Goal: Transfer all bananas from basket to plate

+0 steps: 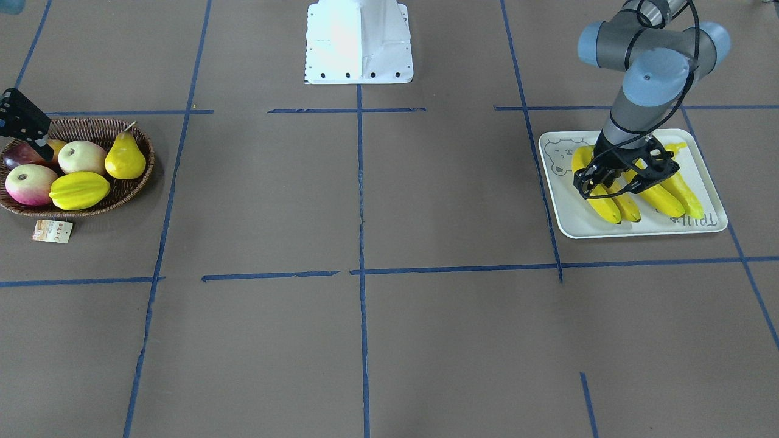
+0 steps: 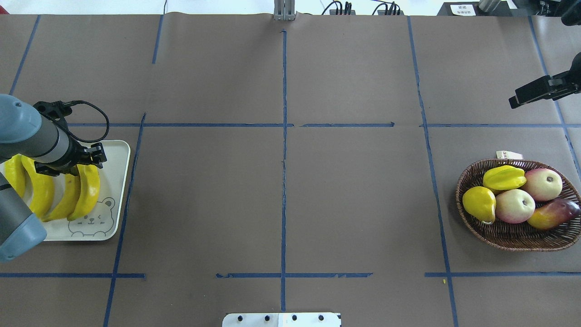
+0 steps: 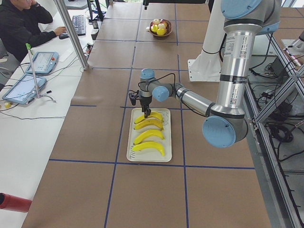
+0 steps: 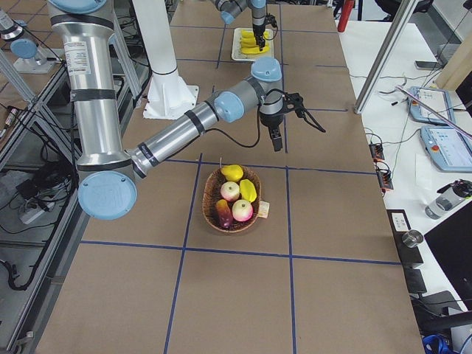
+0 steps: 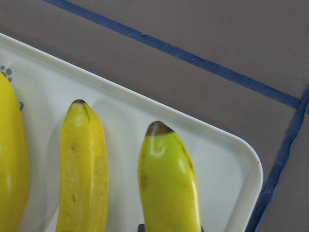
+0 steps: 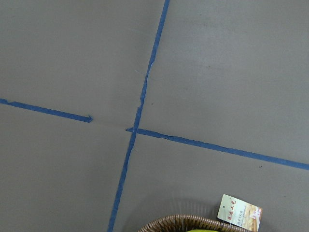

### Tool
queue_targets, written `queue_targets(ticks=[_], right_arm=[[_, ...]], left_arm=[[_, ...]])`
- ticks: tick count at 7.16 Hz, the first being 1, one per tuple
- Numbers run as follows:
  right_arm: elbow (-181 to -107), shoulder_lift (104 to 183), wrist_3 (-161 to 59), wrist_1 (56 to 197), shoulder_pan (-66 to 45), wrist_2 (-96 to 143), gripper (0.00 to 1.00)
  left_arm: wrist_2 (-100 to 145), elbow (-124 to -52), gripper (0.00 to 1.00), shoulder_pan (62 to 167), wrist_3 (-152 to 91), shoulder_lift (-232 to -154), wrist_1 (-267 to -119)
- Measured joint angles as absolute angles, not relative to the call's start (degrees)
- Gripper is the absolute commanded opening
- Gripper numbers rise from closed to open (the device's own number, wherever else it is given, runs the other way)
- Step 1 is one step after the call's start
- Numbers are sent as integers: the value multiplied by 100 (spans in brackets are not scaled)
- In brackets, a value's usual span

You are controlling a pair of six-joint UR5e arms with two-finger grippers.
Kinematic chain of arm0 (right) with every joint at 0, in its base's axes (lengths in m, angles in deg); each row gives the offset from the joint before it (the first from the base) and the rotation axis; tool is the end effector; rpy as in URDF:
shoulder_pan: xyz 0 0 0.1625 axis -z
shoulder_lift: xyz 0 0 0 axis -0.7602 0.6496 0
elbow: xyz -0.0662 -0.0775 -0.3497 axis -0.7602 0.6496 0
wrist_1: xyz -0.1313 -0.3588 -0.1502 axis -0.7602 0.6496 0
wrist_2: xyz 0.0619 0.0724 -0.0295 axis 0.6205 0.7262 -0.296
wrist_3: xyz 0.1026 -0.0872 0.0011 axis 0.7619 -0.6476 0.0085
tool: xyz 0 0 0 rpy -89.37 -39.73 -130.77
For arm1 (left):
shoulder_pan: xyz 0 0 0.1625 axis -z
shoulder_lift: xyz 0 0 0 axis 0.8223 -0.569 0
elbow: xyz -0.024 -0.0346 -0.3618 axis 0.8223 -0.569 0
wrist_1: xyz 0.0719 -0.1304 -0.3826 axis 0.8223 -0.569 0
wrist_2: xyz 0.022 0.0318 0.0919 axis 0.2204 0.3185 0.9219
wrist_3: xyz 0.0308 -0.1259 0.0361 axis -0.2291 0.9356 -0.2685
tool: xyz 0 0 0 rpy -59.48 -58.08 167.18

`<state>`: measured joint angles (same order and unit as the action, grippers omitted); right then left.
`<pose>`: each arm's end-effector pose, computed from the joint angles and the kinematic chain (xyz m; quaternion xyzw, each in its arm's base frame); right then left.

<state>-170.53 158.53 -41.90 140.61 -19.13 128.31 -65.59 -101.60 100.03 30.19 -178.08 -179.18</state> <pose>-0.1330 -0.4789 0.3359 0.1315 -0.3947 -0.0620 0.9072 0.3268 -0.4479 0.4514 -0.0076 0.3141 -0.1996 0.9282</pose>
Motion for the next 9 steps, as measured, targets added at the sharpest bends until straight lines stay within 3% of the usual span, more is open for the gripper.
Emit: queue_targets(ticks=[2, 5, 7, 9], right_arm=[[-16743, 15954, -4891, 14081, -2303, 12921, 100], [-15507, 15962, -6617, 14058, -3317, 13528, 100], [-14660, 16006, -7542, 14024, -3917, 14015, 100], [-14072, 16175, -7919, 13956, -4388, 14582, 100]], left_arm=[[-6585, -10482, 100, 10267, 2789, -17791, -17868], [-7536, -10829, 100, 11610, 864, -17784, -17335], [-8003, -10755, 100, 12594, -996, -17784, -16707], [-8585, -10231, 100, 13446, -2464, -17779, -16402]])
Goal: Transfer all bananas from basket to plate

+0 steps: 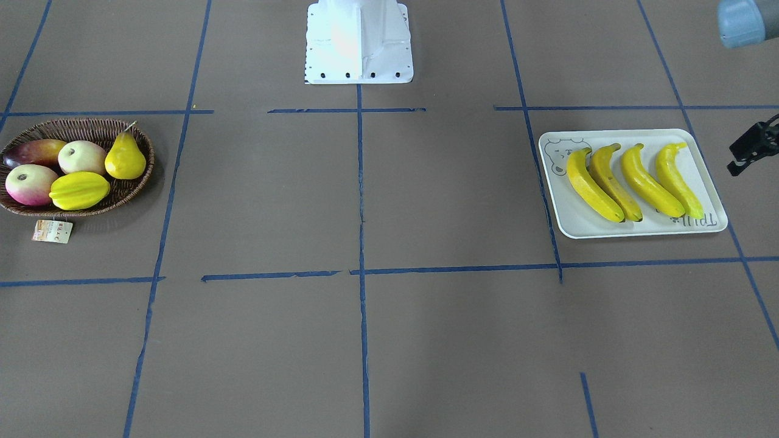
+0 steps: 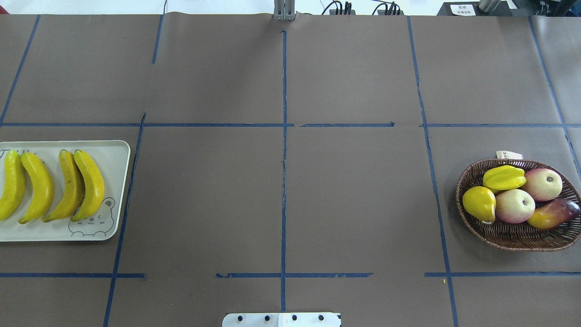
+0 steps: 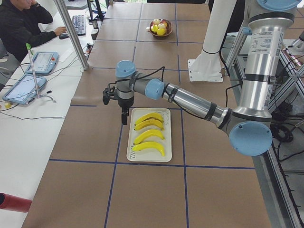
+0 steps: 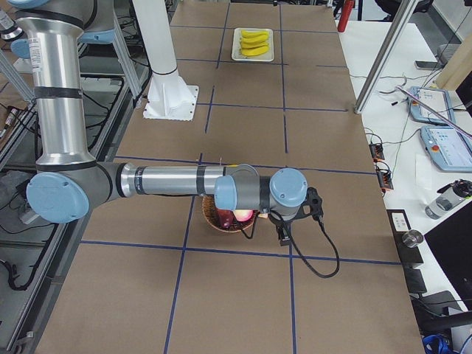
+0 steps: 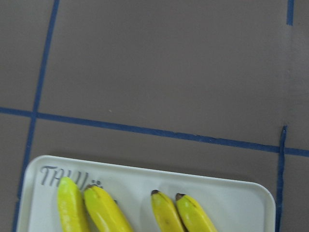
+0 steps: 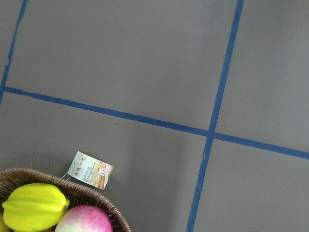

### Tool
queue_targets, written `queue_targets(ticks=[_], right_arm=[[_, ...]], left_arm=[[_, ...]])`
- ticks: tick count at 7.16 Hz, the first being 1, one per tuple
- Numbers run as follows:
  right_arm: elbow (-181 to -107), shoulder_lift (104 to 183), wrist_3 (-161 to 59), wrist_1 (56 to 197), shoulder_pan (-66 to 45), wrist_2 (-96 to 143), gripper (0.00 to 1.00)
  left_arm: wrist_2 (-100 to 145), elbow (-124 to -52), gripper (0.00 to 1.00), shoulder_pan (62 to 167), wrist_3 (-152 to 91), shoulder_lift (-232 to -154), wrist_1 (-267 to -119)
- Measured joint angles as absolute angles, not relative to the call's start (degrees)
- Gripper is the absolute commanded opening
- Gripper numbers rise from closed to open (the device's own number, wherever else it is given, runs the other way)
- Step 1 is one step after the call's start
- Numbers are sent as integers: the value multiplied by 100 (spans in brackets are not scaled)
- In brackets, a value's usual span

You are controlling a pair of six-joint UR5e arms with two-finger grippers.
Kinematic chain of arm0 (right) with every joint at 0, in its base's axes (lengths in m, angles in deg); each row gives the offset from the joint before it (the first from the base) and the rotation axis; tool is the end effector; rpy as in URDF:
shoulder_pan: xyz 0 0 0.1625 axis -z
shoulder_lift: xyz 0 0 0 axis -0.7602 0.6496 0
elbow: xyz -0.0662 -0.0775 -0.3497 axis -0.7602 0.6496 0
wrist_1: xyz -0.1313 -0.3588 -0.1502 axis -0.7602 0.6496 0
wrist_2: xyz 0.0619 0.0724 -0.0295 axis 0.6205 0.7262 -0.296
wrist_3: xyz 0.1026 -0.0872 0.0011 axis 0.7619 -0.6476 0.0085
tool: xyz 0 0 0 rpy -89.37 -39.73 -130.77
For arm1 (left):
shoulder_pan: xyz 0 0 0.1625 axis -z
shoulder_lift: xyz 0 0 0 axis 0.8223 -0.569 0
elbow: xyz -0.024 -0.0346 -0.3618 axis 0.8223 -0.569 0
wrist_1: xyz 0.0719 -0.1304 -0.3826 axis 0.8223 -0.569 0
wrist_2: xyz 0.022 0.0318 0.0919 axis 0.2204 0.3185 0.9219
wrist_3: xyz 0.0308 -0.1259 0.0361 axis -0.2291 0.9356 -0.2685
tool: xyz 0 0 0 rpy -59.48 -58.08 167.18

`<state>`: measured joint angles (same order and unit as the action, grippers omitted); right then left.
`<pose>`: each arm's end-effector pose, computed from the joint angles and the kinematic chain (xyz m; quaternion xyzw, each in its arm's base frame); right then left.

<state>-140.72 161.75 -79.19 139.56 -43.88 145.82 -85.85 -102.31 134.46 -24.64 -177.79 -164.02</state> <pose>0.0521 -0.5012 0.5875 0.0776 -0.4578 -0.0733 0.8826 0.0513 -0.5182 0.4632 0.0430 0.3609 -0.0267 0.9312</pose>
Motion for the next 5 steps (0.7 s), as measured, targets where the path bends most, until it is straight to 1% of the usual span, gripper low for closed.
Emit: queue_targets(ticks=[2, 5], right_arm=[[-14021, 16235, -7920, 13925, -4519, 14527, 100], [-14002, 16302, -7857, 13928, -4530, 13935, 100]], left_arm=[[-9103, -9466, 100, 14077, -3630, -17781, -16367], [-9266, -8977, 100, 14468, -4553, -17643, -16344]])
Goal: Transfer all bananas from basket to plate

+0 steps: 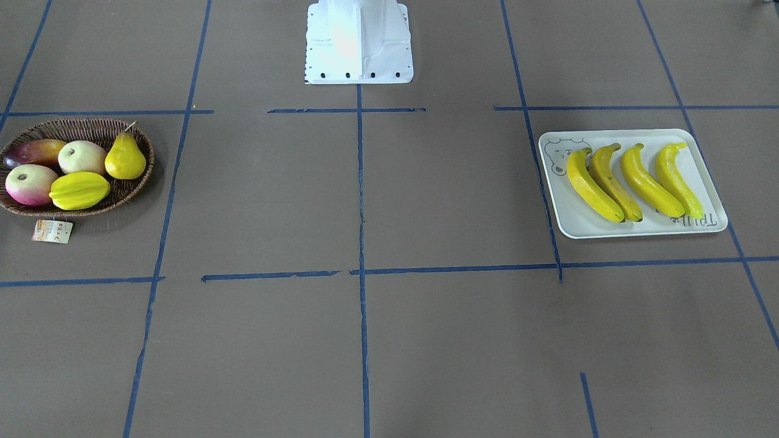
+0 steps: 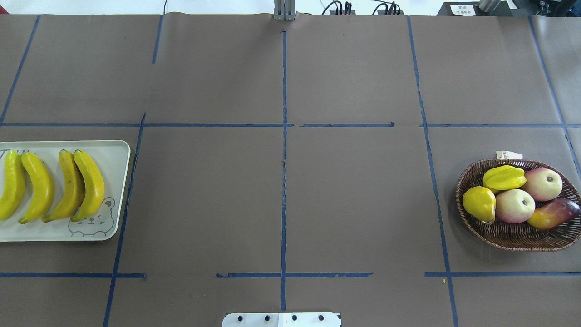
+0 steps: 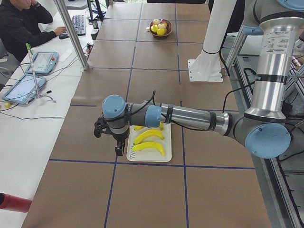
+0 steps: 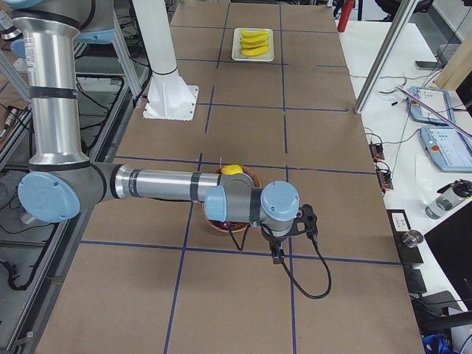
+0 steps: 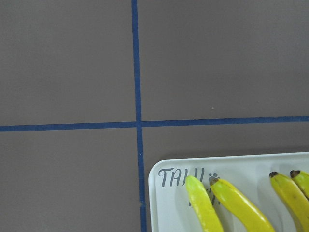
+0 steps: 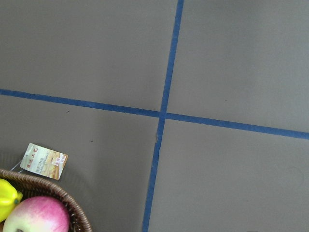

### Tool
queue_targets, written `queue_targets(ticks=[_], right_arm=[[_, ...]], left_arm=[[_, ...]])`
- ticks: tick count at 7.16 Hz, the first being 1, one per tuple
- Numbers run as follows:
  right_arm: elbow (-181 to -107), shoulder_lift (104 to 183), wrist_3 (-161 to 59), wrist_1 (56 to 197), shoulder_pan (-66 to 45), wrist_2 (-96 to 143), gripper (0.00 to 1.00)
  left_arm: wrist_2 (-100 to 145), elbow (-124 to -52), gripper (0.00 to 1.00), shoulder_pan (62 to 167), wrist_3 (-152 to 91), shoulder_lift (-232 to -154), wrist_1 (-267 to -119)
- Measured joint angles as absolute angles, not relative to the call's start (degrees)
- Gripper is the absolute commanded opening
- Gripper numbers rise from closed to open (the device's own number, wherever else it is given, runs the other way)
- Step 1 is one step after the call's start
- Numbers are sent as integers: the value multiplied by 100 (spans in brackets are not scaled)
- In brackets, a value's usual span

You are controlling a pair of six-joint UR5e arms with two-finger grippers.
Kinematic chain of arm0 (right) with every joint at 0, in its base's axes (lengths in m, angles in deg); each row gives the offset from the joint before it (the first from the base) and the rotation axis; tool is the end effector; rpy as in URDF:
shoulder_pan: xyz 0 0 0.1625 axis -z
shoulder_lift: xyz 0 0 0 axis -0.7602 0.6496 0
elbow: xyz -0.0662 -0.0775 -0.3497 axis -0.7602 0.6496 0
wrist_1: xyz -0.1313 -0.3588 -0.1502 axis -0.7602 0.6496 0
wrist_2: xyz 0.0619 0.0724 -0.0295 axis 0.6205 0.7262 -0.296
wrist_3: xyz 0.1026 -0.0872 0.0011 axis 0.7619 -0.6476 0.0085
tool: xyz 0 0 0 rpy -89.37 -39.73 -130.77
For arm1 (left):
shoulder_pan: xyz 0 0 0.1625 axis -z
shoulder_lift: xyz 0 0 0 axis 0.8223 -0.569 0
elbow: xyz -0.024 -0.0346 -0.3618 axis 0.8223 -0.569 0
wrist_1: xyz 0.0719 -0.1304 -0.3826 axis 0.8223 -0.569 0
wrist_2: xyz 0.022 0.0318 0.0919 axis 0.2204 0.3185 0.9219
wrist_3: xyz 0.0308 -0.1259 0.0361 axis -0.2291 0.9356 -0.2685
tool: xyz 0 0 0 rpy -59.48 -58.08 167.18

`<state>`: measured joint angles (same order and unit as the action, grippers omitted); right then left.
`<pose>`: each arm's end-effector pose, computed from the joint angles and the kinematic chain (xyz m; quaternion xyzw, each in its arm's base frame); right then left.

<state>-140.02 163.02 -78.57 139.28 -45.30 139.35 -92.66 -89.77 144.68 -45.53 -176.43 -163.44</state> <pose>0.0730 -0.4891 0.6161 0.0610 -0.4089 -0.0519 0.9091 -0.0299 -0.5095 0.5736 0.0194 0.3950 0.0183 0.9183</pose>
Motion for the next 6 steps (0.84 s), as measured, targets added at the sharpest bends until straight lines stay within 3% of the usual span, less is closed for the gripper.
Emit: queue_targets(ticks=[2, 6], right_arm=[[-13971, 16348, -7828, 13933, -4534, 13878, 100], [-13879, 16402, -7825, 13940, -4533, 13886, 100]], left_arm=[[-9474, -8670, 100, 14506, -4629, -17569, -16379], [-9531, -8835, 100, 14730, -4623, -17414, -16314]])
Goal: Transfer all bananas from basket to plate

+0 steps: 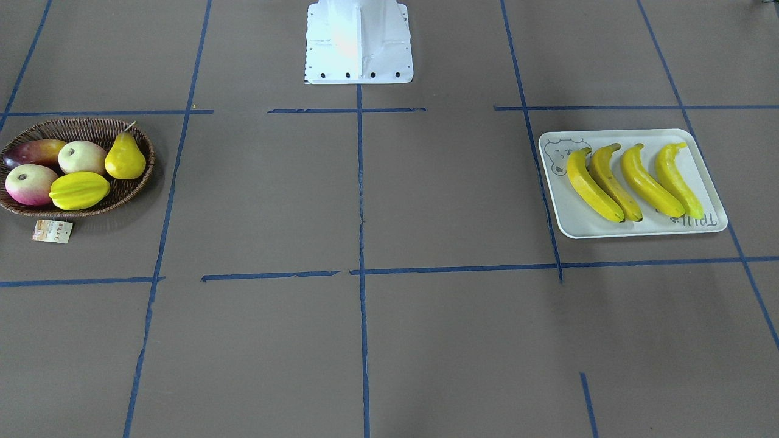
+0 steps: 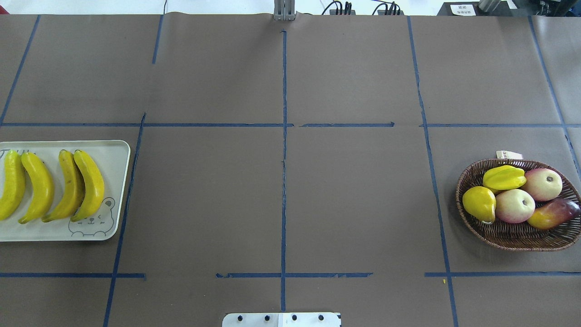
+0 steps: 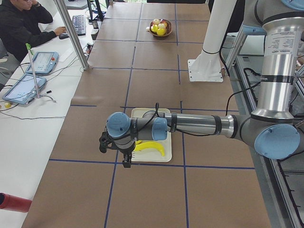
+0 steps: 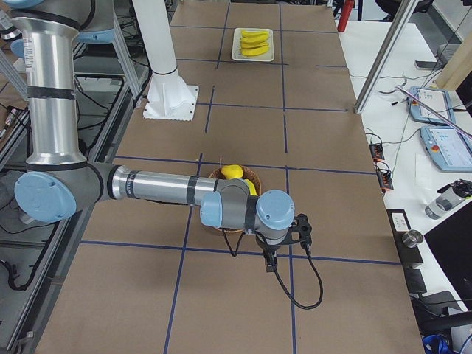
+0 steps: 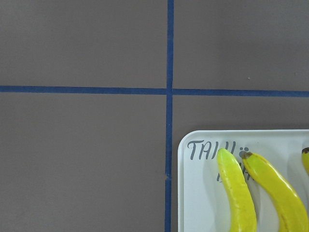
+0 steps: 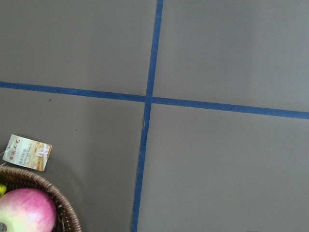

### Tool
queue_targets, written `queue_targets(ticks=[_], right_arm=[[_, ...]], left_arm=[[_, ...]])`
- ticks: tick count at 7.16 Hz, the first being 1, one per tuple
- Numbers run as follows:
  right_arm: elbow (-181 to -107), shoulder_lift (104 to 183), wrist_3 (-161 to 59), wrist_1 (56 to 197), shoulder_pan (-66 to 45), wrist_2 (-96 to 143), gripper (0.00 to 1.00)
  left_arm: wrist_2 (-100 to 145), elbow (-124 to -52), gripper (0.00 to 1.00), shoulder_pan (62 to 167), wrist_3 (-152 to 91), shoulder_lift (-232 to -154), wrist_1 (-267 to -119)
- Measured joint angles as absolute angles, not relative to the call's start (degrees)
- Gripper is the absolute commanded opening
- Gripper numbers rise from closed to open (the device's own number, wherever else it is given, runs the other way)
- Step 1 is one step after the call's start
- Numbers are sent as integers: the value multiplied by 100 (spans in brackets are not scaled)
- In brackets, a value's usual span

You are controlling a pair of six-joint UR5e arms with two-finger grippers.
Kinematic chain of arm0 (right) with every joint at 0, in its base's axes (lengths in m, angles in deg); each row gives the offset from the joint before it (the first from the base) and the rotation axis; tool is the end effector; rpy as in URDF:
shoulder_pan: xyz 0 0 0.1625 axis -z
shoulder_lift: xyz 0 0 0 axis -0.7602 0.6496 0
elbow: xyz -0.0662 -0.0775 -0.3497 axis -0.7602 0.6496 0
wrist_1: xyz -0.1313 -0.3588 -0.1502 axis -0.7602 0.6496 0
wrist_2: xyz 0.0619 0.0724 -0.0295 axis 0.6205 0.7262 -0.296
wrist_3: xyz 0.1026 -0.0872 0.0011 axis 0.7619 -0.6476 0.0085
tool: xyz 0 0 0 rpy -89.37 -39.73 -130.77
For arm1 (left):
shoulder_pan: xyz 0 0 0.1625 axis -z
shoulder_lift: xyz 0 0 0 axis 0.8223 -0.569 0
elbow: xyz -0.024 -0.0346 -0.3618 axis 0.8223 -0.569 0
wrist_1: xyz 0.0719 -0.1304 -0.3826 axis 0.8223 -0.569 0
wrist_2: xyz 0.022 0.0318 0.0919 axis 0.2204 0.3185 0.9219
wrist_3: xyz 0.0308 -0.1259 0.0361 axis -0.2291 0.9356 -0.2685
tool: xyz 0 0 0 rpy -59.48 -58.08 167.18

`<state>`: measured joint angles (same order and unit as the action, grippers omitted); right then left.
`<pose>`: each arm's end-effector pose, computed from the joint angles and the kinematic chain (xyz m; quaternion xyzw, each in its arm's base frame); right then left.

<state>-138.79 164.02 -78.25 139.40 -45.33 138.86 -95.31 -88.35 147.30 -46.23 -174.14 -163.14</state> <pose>0.0731 -0.4786 0.6361 0.0409 -0.4077 -0.0408 0.9113 -0.0484 -0.4888 0.6015 -0.0006 0.4163 -0.0112 0.9091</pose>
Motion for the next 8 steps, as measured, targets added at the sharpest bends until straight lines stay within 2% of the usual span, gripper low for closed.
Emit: queue_targets(ticks=[8], right_arm=[[-13864, 16377, -7253, 13943, -4552, 14050, 100]], left_arm=[[-9547, -8853, 100, 14769, -4625, -17409, -16331]])
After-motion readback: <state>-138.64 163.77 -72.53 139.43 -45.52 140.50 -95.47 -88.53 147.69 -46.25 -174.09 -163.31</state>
